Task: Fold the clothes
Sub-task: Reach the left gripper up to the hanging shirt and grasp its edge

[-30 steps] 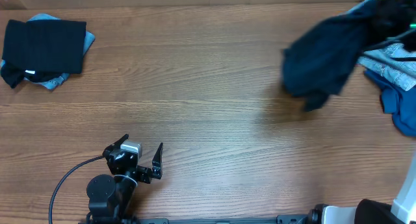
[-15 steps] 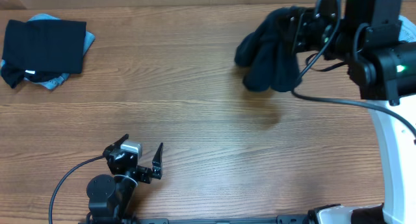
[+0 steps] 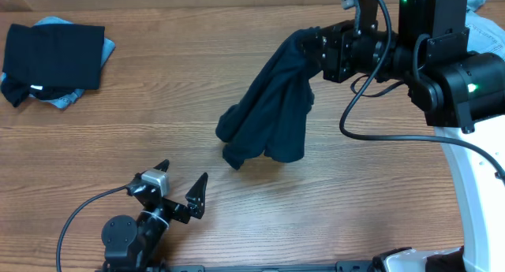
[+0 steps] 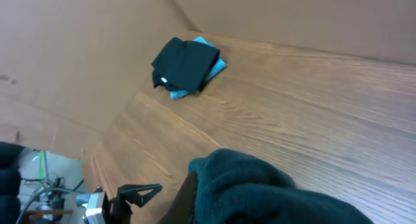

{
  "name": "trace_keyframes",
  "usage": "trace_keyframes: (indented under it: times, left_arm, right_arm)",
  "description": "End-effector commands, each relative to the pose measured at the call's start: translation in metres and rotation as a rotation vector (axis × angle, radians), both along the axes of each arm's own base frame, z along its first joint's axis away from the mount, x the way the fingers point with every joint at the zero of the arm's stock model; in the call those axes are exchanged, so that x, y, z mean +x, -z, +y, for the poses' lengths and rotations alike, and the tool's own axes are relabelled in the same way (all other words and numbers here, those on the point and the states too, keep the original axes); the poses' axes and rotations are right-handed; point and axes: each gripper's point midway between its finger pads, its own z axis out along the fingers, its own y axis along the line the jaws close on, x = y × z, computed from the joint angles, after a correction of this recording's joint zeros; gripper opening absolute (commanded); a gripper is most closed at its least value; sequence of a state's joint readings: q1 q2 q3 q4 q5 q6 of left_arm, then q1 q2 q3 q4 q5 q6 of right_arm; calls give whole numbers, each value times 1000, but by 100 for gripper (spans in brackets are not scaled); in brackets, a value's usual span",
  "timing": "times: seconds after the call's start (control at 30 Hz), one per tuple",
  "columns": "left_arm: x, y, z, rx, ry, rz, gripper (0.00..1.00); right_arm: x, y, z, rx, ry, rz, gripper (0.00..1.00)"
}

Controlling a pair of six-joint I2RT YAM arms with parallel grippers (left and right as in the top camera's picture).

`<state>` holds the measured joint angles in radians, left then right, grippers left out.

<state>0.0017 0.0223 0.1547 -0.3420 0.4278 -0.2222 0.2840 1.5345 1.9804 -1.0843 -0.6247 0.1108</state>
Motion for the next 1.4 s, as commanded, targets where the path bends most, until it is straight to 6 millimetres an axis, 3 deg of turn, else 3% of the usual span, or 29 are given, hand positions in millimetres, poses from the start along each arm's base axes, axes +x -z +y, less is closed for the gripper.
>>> trace_keyframes:
  times: [0.0, 0.2, 0.4, 0.43, 0.57, 0.67, 0.77, 0.9, 1.13, 1.37]
  left_arm:
    - [-5, -62, 3, -87, -33, -30, 100]
    - [12, -112, 8, -75, -70, 126, 100]
    - [58, -141, 1, -31, -18, 338, 100]
    - [74, -142, 1, -32, -19, 377, 100]
    - [99, -133, -25, -117, 128, 457, 100]
    - [112, -110, -32, -146, 169, 543, 100]
    - [117, -87, -36, -170, 191, 635, 100]
    - [115, -83, -49, -223, 276, 674, 100]
    - [107, -112, -69, -250, 420, 595, 100]
    - [105, -143, -93, -337, 529, 542, 100]
  right_arm:
    - [-10, -22, 2, 26, -31, -64, 4]
    - [-10, -22, 2, 26, -31, -63, 4]
    - [-15, -26, 7, 55, -66, -63, 4]
    - [-17, -33, 11, 100, -83, -51, 4]
    - [-22, -61, 22, 217, -144, -75, 4]
    - [-23, -84, 27, 293, -173, -115, 4]
    - [-22, -105, 29, 351, -188, -165, 4]
    - [-22, -120, 30, 387, -195, -207, 4]
    - [-24, -131, 30, 411, -208, -240, 4]
    - [-26, -160, 29, 442, -234, -404, 4]
